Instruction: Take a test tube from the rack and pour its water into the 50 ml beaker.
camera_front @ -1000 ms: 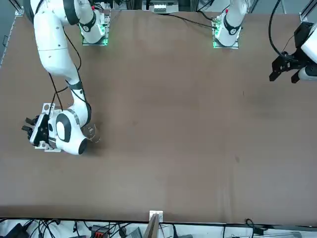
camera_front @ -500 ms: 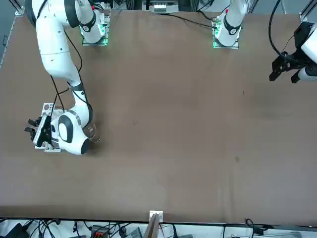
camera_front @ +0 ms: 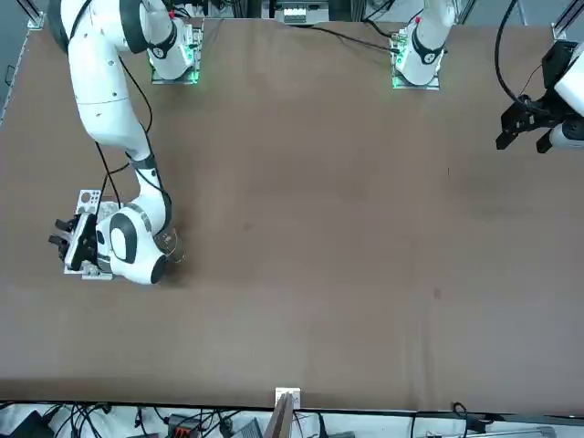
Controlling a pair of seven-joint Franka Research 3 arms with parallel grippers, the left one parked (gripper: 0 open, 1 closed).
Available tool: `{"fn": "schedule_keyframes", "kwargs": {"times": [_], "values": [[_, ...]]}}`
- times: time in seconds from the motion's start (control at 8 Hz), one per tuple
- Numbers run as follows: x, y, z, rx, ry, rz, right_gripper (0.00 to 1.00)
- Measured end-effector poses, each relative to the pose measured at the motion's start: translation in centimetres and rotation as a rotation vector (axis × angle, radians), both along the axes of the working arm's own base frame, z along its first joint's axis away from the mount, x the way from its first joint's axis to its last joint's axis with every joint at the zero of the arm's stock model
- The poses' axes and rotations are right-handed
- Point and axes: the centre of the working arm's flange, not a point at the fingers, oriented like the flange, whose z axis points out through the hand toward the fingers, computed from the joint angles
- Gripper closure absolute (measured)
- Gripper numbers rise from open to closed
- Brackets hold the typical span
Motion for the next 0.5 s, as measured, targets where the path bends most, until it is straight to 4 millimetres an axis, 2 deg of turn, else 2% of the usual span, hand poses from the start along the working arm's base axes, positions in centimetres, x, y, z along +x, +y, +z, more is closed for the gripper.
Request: {"fn": "schedule_keyframes", "kwargs": {"times": [0.25,0.38,0.5], "values": [[0.0,0.1,0.1,0.011,0.047,0.004,0.12],[0.2,0.2,0.6,0.023,0.086,0.008,0.00],[0.6,0.7,1.7,0.053,0.135,0.010,0.00]]}}
